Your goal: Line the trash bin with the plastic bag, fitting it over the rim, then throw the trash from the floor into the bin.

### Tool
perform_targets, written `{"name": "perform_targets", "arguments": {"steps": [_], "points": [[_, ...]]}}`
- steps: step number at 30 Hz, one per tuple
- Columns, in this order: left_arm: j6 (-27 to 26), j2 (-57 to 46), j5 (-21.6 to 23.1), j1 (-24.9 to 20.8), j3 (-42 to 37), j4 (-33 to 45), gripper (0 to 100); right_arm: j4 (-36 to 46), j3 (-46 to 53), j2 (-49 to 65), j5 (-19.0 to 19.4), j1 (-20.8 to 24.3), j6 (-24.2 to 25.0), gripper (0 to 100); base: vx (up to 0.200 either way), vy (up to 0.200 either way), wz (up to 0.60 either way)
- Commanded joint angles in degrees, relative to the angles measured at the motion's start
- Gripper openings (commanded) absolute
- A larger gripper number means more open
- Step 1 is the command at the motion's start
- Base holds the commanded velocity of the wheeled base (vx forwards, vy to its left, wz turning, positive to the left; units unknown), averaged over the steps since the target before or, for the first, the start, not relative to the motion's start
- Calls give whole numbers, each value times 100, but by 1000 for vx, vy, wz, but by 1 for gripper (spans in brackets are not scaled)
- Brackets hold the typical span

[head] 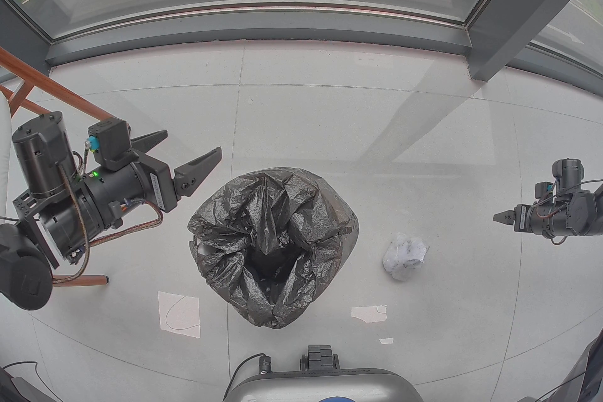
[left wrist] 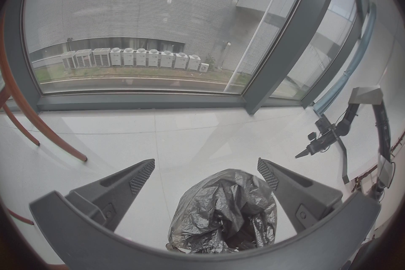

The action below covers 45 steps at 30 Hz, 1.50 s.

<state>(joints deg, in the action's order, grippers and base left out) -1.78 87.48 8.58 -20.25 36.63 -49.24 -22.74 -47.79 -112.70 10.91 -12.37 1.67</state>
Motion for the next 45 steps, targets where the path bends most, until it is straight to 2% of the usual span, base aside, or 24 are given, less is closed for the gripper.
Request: {"name": "perform_targets", "arguments": {"steps": [1,4,8,14,17,22,26,30,34,41,45], "points": [[-103,463,-190,-23,-112,-33,100,-20,261,-279,298,-327,-105,100,0,0,0],[-420,454,-199,-41,-297,-33,100,-38,402,-358,596,-257,-176,100,0,0,0],[-798,454,-217,-41,-315,-24,100,-425,411,-577,667,68,-202,100,0,0,0],[-824,445,-533,-32,-323,-7,100,-1629,349,-1122,649,640,-158,100,0,0,0],[-798,445,-621,-32,-323,-16,100,-1901,375,-1158,614,974,-141,100,0,0,0],[-701,419,-779,-49,-297,-24,100,-1910,542,-1070,614,1211,-79,100,0,0,0],[-297,401,-797,-49,-350,-33,100,-1910,551,-955,605,1229,-9,100,0,0,0],[37,278,-1052,-58,-429,-33,100,-1901,481,-832,605,1246,62,100,-200,0,0],[55,226,-1113,-225,-411,-42,100,-1875,446,-788,605,1290,62,100,-200,0,0],[81,24,-1104,-366,-420,-24,100,-1849,244,-788,588,1888,53,100,-200,0,0],[99,15,-1060,-375,-341,-16,100,-1831,-196,-929,491,2301,53,100,-200,0,0]]}}
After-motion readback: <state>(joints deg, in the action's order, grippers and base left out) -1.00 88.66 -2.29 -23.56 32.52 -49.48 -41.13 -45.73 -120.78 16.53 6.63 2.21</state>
